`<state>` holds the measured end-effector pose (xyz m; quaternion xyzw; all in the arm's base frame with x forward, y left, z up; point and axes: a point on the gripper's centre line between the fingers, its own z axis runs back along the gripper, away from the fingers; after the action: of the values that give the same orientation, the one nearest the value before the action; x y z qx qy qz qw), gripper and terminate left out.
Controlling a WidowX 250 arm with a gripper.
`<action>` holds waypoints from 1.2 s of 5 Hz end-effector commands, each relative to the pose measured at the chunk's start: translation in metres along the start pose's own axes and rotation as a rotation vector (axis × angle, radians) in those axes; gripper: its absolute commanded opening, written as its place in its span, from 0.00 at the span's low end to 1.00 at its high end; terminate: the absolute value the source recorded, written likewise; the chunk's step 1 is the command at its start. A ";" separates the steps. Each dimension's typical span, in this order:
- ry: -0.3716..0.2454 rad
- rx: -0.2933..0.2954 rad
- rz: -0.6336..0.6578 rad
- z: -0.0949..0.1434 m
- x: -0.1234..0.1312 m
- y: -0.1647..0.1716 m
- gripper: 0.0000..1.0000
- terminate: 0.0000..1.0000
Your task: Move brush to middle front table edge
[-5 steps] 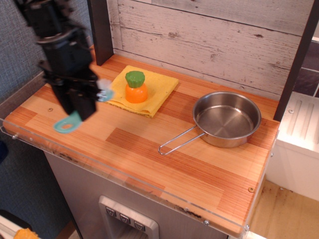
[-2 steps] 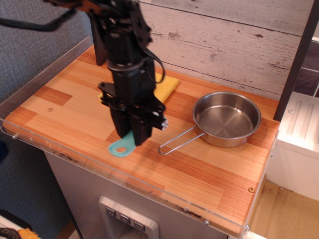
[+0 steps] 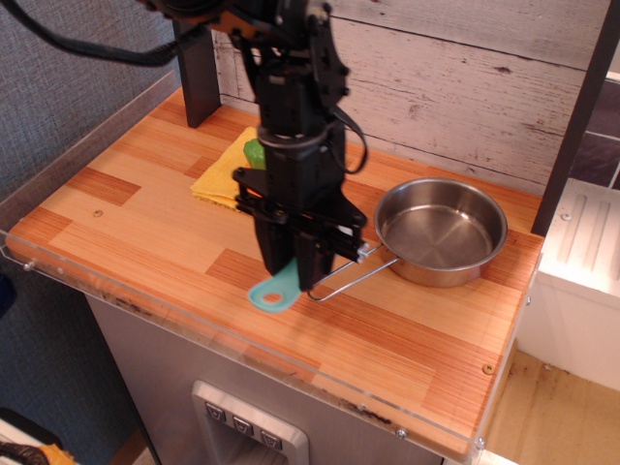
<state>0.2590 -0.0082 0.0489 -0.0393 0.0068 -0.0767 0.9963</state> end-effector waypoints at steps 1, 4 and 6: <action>-0.041 0.013 0.100 0.009 -0.003 0.036 0.00 0.00; 0.025 0.035 -0.011 -0.008 -0.005 0.020 1.00 0.00; 0.012 0.039 -0.023 -0.003 -0.006 0.019 1.00 0.00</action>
<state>0.2575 0.0085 0.0342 -0.0228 0.0313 -0.0911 0.9951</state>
